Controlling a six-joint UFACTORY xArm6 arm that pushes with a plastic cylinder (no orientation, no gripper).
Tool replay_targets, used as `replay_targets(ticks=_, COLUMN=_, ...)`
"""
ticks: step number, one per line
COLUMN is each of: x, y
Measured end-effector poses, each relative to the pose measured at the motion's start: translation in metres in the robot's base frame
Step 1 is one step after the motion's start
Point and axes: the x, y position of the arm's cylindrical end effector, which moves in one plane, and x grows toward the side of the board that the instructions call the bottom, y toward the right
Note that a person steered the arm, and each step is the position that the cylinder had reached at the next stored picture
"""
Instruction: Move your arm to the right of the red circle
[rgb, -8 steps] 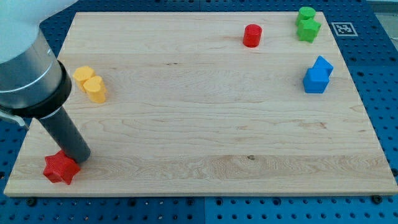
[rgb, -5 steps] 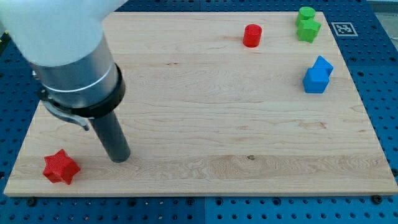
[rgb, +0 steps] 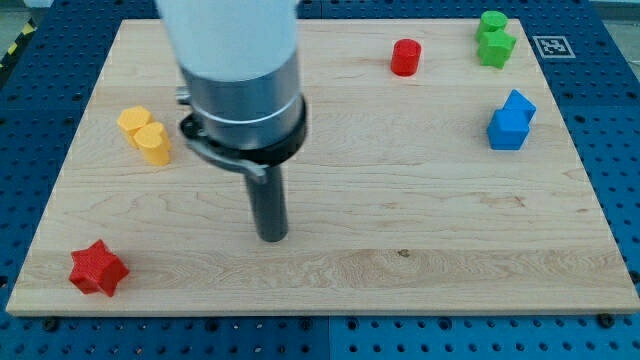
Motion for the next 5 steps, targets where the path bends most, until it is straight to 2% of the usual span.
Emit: replay_targets(ticks=5, x=-0.01, y=0.029)
